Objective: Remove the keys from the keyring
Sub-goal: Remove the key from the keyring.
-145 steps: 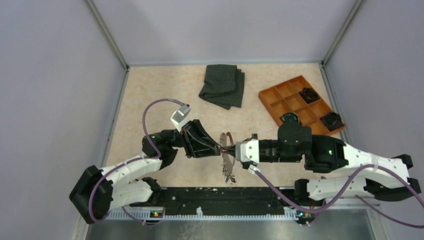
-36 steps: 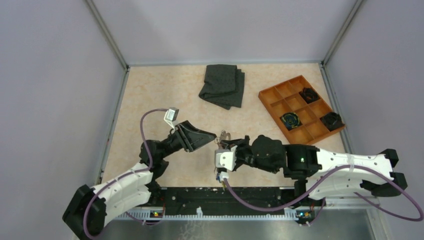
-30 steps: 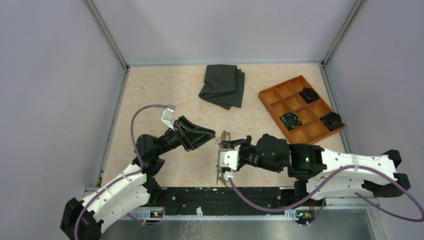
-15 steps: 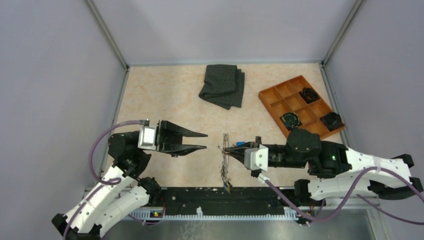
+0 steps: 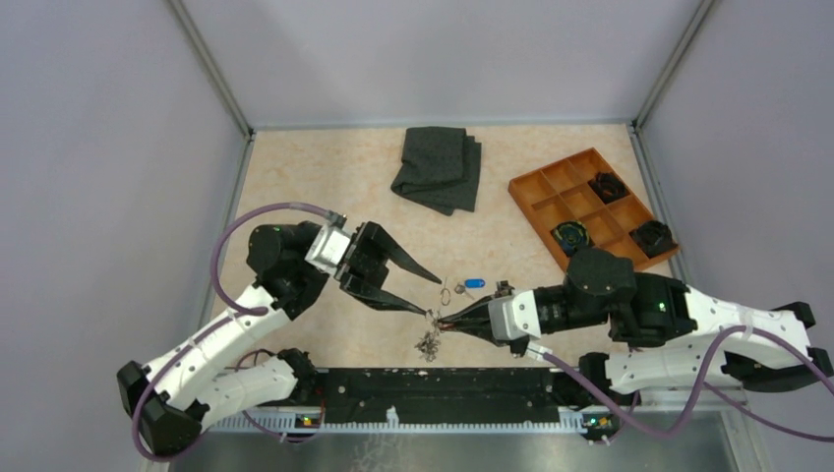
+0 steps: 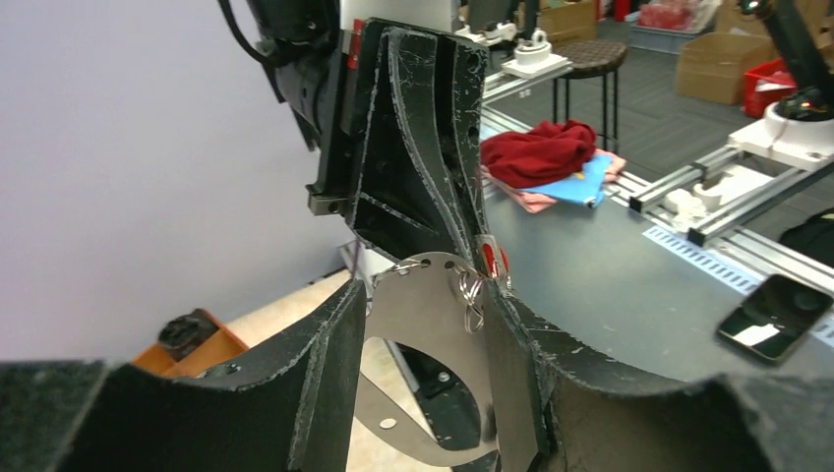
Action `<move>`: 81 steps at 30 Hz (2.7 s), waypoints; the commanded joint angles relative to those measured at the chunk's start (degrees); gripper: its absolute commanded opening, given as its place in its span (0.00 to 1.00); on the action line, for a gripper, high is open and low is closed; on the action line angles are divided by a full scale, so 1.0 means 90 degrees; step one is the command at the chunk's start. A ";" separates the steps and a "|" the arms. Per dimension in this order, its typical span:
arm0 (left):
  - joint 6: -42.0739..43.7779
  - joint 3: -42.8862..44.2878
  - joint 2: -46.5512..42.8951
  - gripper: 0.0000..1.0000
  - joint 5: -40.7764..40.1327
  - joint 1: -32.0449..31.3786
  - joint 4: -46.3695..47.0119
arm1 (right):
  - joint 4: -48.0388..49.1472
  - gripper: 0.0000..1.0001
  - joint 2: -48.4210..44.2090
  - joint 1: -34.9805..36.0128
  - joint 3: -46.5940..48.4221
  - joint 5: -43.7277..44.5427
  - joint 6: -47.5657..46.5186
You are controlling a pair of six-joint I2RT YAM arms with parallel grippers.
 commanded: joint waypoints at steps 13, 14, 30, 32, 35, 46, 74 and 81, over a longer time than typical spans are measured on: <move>-0.0093 0.0549 0.0333 0.66 0.0780 -0.0397 0.0110 | -0.0308 0.00 0.0151 0.0057 0.0657 -0.0545 0.0343; -0.0077 0.0587 0.0383 0.66 0.0887 -0.0439 0.0114 | -0.0311 0.00 0.0150 0.0057 0.0668 -0.0557 0.0353; 0.0312 0.0652 0.0825 0.50 0.1508 -0.0954 -0.0697 | -0.0581 0.00 0.0112 0.0056 0.0868 -0.0623 0.0431; 0.0339 0.0508 0.0784 0.44 0.1467 -0.1019 -0.0716 | -0.0594 0.00 0.0055 0.0057 0.0863 -0.0563 0.0451; 0.0340 0.0189 0.0675 0.39 0.1320 -0.1139 -0.0585 | -0.0587 0.00 -0.0033 0.0058 0.0864 -0.0484 0.0462; 0.0145 -0.0810 0.0161 0.00 0.0532 -0.1308 0.0375 | -0.0657 0.00 -0.0023 0.0056 0.0966 -0.0160 0.0379; -0.1546 -0.2010 0.0014 0.00 -0.0392 -0.0860 0.2490 | -0.1535 0.00 0.0389 0.0056 0.1001 -0.0279 0.0100; -0.2402 -0.2252 0.0192 0.00 -0.0295 -0.0629 0.3697 | -0.1634 0.00 0.0427 0.0057 0.0955 -0.0220 0.0045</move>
